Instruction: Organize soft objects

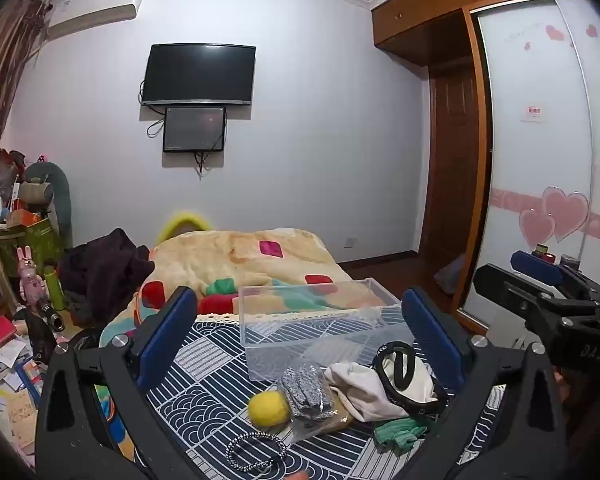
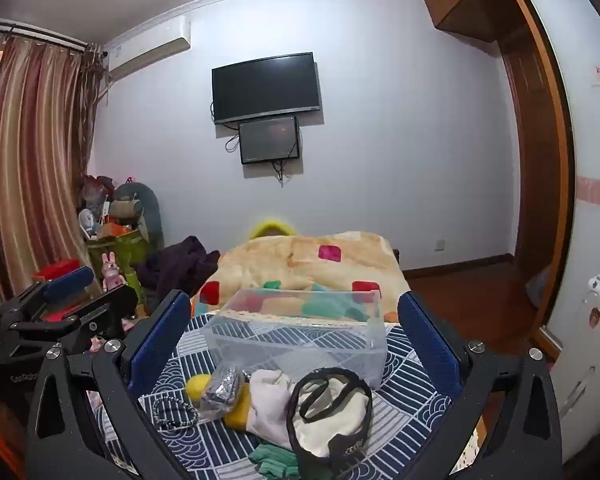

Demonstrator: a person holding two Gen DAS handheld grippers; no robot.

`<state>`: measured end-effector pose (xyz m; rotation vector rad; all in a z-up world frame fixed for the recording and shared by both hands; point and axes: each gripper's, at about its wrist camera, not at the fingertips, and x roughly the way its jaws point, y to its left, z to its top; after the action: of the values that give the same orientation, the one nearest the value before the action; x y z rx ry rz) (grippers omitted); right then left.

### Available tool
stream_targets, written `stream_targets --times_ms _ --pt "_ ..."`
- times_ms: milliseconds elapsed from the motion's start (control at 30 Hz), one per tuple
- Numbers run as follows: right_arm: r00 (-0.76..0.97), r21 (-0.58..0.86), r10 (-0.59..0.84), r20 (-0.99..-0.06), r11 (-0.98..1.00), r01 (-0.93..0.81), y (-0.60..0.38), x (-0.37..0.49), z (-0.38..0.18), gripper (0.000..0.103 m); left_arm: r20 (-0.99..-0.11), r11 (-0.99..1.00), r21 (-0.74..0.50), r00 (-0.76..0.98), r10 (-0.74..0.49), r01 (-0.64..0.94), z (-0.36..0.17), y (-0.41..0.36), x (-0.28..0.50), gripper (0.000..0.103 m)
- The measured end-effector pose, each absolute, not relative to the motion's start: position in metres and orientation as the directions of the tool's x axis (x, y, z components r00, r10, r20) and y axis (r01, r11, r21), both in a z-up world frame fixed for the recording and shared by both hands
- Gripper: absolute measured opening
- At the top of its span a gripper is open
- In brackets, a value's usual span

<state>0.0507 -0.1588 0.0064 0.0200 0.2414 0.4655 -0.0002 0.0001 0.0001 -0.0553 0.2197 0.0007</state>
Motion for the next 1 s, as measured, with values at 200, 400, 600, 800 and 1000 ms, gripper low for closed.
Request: stream_targets --times_ms 200,400,600,800,1000 --pt "0.865 0.073 0.447 -0.227 0.894 -0.443 -0.1591 0.0507 0.0066 0.103 -0.213 0.998 -0.056 0.977 0.005 -0.018 -0.0013 0.0010 -0.0010 0.103" --pt "0.865 0.076 0.447 -0.227 0.894 -0.441 -0.1596 0.0517 0.0072 0.103 -0.217 0.998 -0.064 0.976 -0.006 -0.009 -0.0054 0.0038 0.0008 0.103" --pt "0.867 0.084 0.442 -0.230 0.896 -0.435 -0.1609 0.0513 0.0056 0.103 -0.220 0.998 -0.056 0.975 -0.010 -0.002 -0.0012 0.0015 0.0013 0.103" --pt "0.863 0.099 0.442 -0.245 0.897 -0.431 -0.1625 0.0557 0.0054 0.103 -0.215 0.999 -0.042 0.976 -0.009 0.000 -0.0003 -0.0011 -0.0017 0.103" --pt "0.866 0.089 0.439 -0.241 0.898 -0.430 -0.1611 0.0531 0.0057 0.103 -0.214 0.999 -0.042 0.977 -0.015 0.006 -0.0011 -0.0013 -0.0027 0.103"
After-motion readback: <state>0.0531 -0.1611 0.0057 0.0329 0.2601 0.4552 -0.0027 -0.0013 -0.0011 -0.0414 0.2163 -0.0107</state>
